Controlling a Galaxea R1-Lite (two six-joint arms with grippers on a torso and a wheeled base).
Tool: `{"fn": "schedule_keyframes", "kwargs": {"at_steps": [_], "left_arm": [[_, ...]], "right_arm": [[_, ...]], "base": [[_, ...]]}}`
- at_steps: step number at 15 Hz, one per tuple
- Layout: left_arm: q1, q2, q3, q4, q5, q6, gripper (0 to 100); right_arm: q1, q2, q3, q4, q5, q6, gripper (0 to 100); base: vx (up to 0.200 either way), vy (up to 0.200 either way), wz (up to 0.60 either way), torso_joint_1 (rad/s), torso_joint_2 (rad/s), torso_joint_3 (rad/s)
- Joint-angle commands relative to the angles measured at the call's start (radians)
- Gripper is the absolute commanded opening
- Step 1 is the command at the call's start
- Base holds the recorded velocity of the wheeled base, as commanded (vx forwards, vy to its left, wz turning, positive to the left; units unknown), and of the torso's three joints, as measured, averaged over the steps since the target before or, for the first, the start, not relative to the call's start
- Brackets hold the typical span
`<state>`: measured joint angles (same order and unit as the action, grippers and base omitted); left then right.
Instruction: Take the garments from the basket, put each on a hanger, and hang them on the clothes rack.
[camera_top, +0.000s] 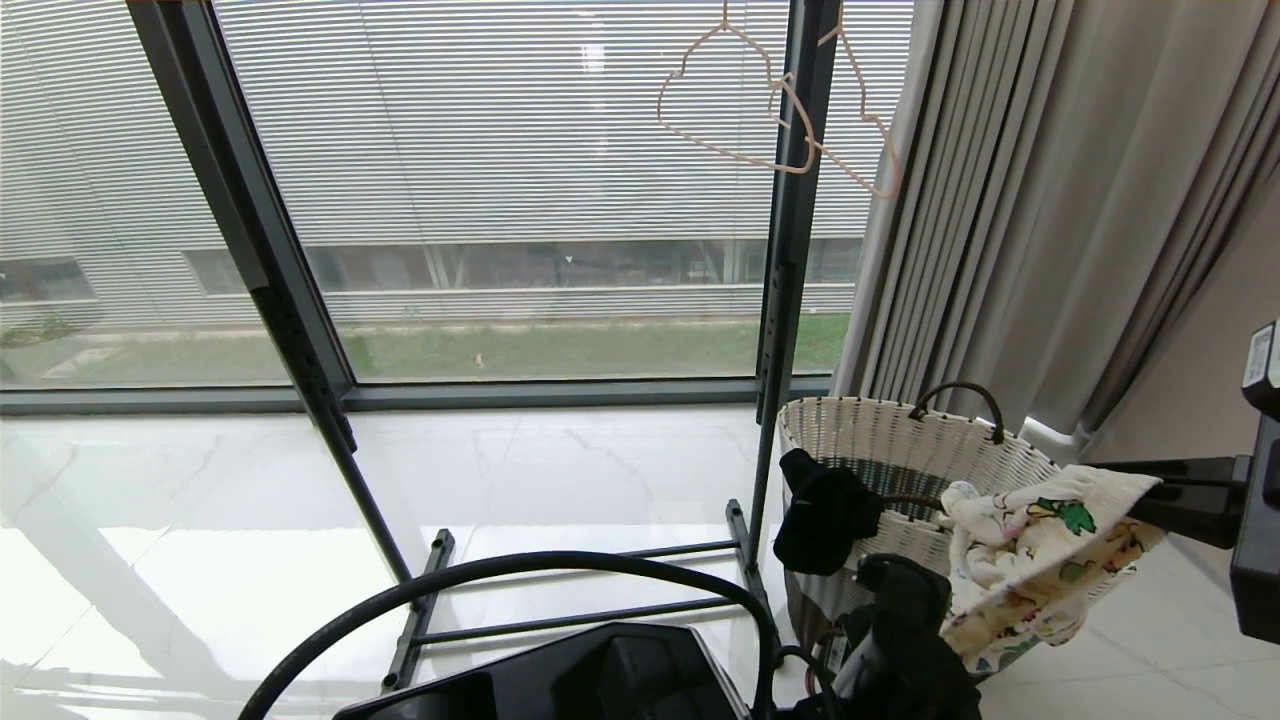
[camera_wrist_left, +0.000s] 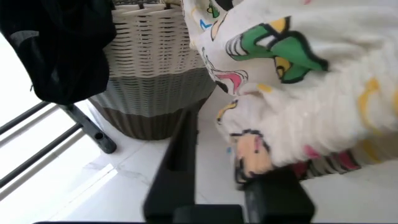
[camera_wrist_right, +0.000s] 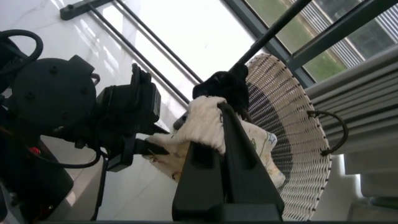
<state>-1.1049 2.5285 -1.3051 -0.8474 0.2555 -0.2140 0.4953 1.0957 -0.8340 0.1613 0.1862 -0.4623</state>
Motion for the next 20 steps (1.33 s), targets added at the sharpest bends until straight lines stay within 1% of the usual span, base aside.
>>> {"fn": "schedule_keyframes", "kwargs": {"at_steps": [1,2,3,4,5,7,8,9,10,11,12,13,14,15,16,17,19,20], "left_arm": [[0.0,0.01,0.003,0.001,0.05,-0.001,0],[0.0,0.007,0.01,-0.004,0.068,0.012,0],[0.002,-0.01,0.026,-0.035,0.071,0.038,0],[0.01,-0.054,0.069,-0.058,0.065,0.048,0],[0.019,-0.129,0.138,-0.053,0.064,0.041,0],[0.03,-0.315,0.313,-0.042,0.064,-0.03,0],[0.037,-0.427,0.412,-0.01,0.059,-0.047,0],[0.045,-0.542,0.503,0.008,0.044,-0.05,0],[0.057,-0.633,0.564,0.021,0.028,-0.048,0],[0.069,-0.714,0.593,0.065,0.021,-0.048,0],[0.079,-0.794,0.604,0.14,0.022,-0.048,0],[0.082,-0.83,0.607,0.182,0.022,-0.048,0],[0.082,-0.83,0.607,0.182,0.022,-0.048,0],[0.097,-0.915,0.621,0.261,0.024,-0.044,0],[0.114,-0.945,0.619,0.278,0.025,-0.031,0],[0.142,-0.976,0.621,0.315,0.03,-0.001,0],[0.22,-1.08,0.653,0.504,0.028,0.127,0],[0.235,-1.128,0.649,0.556,0.019,0.156,0]], "right_arm": [[-0.031,0.012,0.003,-0.002,0.001,0.01,0],[-0.052,0.026,0.006,-0.003,0.001,0.037,0],[-0.073,0.039,0.007,-0.003,-0.001,0.068,0],[-0.1,0.052,0.007,-0.003,0.001,0.085,0],[-0.116,0.059,0.007,-0.005,0.003,0.088,0],[-0.119,0.075,0.006,-0.011,0.004,0.088,0],[-0.112,0.079,0.007,-0.034,0.009,0.088,0],[-0.093,0.084,0.006,-0.052,0.021,0.088,0],[-0.078,0.087,0.003,-0.068,0.042,0.088,0],[-0.052,0.095,0.001,-0.082,0.056,0.087,0],[-0.017,0.102,0.001,-0.097,0.058,0.088,0],[0.0,0.108,0.001,-0.1,0.058,0.087,0],[0.0,0.108,0.001,-0.1,0.058,0.087,0],[0.037,0.145,-0.004,-0.112,0.055,0.085,0],[0.042,0.165,-0.01,-0.146,0.052,0.085,0],[0.042,0.179,-0.013,-0.167,0.041,0.083,0],[0.042,0.185,-0.013,-0.169,-0.042,0.08,0],[0.042,0.185,-0.016,-0.17,-0.047,0.08,0]], "base": [[0.0,0.0,0.0,0.0,0.0,0.0],[0.0,0.0,0.0,0.0,0.0,0.0],[0.0,0.0,0.0,0.0,0.0,0.0],[0.0,0.0,0.0,0.0,0.0,0.0],[0.0,0.0,0.0,0.0,0.0,0.0],[0.0,0.0,0.0,0.0,0.0,0.0],[0.0,0.0,0.0,0.0,0.0,0.0],[0.0,0.0,0.0,0.0,0.0,0.0],[0.0,0.0,0.0,0.0,0.0,0.0],[0.0,0.0,0.0,0.0,0.0,0.0],[0.0,0.0,0.0,0.0,0.0,0.0],[0.0,0.0,0.0,0.0,0.0,0.0],[0.0,0.0,0.0,0.0,0.0,0.0],[0.0,0.0,0.0,0.0,0.0,0.0],[0.0,0.0,0.0,0.0,0.0,0.0],[0.0,0.0,0.0,0.0,0.0,0.0],[0.0,0.0,0.0,0.0,0.0,0.0],[0.0,0.0,0.0,0.0,0.0,0.0]]}}
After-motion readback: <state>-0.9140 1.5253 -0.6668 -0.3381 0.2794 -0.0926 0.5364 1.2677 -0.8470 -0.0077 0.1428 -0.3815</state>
